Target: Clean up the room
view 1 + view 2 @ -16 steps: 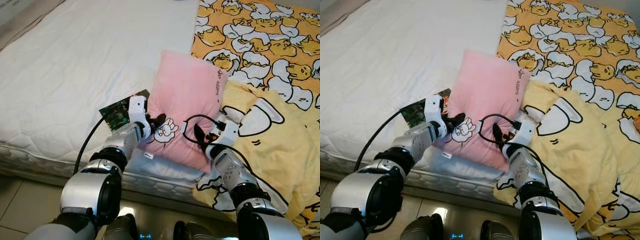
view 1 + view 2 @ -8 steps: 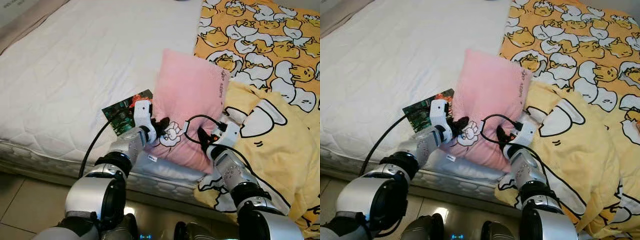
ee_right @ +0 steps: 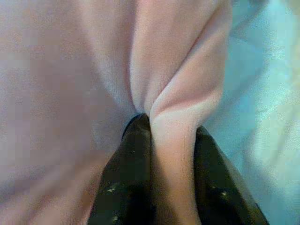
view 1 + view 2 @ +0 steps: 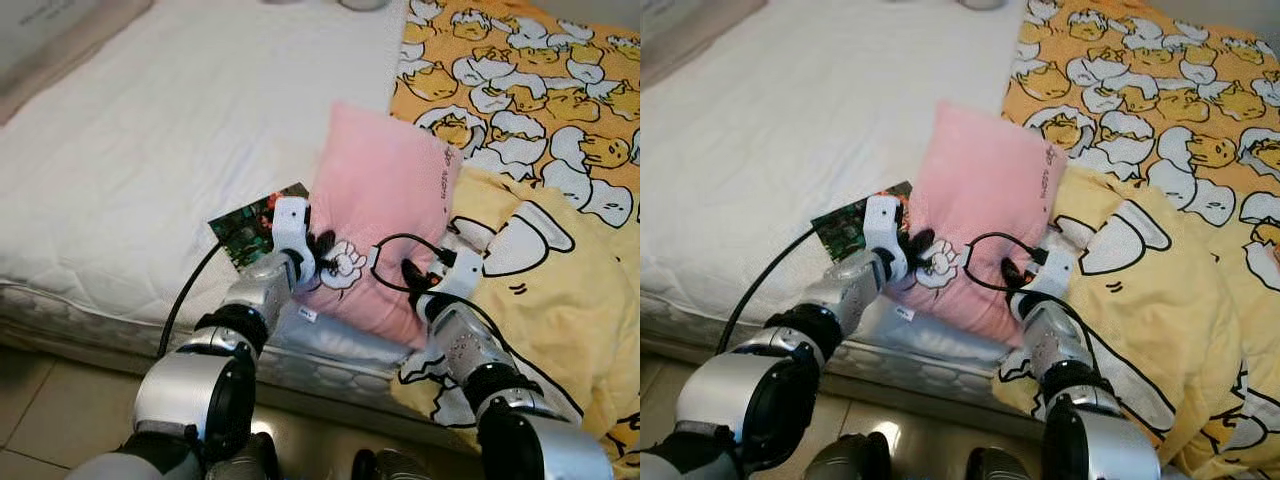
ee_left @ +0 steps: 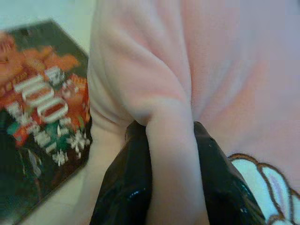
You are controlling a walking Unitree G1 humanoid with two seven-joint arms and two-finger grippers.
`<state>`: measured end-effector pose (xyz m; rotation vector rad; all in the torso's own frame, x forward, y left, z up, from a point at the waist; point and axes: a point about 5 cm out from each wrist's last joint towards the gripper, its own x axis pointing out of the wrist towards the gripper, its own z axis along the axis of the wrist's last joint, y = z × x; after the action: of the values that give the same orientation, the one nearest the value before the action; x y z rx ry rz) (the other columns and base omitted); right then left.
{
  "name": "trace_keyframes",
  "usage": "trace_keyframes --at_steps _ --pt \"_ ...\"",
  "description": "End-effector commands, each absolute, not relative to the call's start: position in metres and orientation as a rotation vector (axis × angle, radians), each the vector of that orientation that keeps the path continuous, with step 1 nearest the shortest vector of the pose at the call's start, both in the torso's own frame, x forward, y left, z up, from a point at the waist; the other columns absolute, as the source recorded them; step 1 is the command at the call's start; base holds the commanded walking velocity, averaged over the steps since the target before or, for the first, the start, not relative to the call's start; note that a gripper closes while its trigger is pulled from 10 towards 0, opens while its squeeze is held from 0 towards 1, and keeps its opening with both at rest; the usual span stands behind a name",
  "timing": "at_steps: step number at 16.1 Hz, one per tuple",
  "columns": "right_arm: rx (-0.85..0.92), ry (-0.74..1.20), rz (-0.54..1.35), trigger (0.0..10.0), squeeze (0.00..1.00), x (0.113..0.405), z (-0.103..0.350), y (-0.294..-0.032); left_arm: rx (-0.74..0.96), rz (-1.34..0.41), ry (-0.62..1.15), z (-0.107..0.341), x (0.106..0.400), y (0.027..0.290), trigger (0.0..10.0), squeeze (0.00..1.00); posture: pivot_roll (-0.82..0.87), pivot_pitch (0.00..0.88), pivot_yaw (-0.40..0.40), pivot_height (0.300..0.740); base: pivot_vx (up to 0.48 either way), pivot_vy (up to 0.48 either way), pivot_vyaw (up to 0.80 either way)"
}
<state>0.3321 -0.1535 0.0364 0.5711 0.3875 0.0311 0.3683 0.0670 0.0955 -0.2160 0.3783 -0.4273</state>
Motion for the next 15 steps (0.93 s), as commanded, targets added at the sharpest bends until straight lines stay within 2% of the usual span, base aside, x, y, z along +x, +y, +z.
trace_keyframes --at_steps 1,2,4,7,8,9,11,15 --pt "0.566 0.37 0.021 0.0 0.0 0.338 0.044 -0.154 -0.21 -0.463 0.362 0.105 0.371 0.058 0.0 0.0 -0.01 0.0 -0.023 0.74 0.0 0.0 0.0" --pt "0.571 0.225 0.062 0.0 0.0 0.362 0.082 -0.153 -0.184 -0.506 0.241 0.14 0.387 0.057 0.0 0.0 -0.01 0.0 -0.017 0.74 0.0 0.0 0.0" --pt "0.548 0.053 0.1 0.0 0.0 0.382 0.128 -0.153 -0.154 -0.544 0.085 0.183 0.401 0.062 0.0 0.0 0.0 0.0 -0.002 0.74 0.0 0.0 0.0" --pt "0.395 -0.139 0.077 0.0 0.0 0.389 0.172 -0.163 -0.081 -0.59 -0.078 0.226 0.409 0.072 0.0 0.0 0.02 0.0 0.015 0.74 0.0 0.0 0.0" --pt "0.326 -0.162 0.059 3.5 0.0 0.386 0.174 -0.166 0.009 -0.568 -0.103 0.228 0.409 0.077 1.9 0.0 0.02 0.0 0.019 0.74 0.0 0.0 0.0" --pt "0.303 -0.168 0.024 10.0 0.0 0.379 0.168 -0.17 -0.027 -0.584 -0.086 0.217 0.407 0.08 10.0 0.0 0.01 0.0 0.024 0.74 0.0 0.0 0.0" --pt "0.3 -0.144 0.002 10.0 0.0 0.372 0.156 -0.17 -0.042 -0.527 -0.073 0.208 0.407 0.085 10.0 0.0 0.0 0.0 0.033 0.74 0.0 0.48 0.0" --pt "0.25 -0.125 -0.005 10.0 0.0 0.36 0.141 -0.166 -0.039 -0.518 -0.064 0.193 0.402 0.082 10.0 0.0 -0.01 0.0 0.046 0.74 0.0 0.48 0.0"
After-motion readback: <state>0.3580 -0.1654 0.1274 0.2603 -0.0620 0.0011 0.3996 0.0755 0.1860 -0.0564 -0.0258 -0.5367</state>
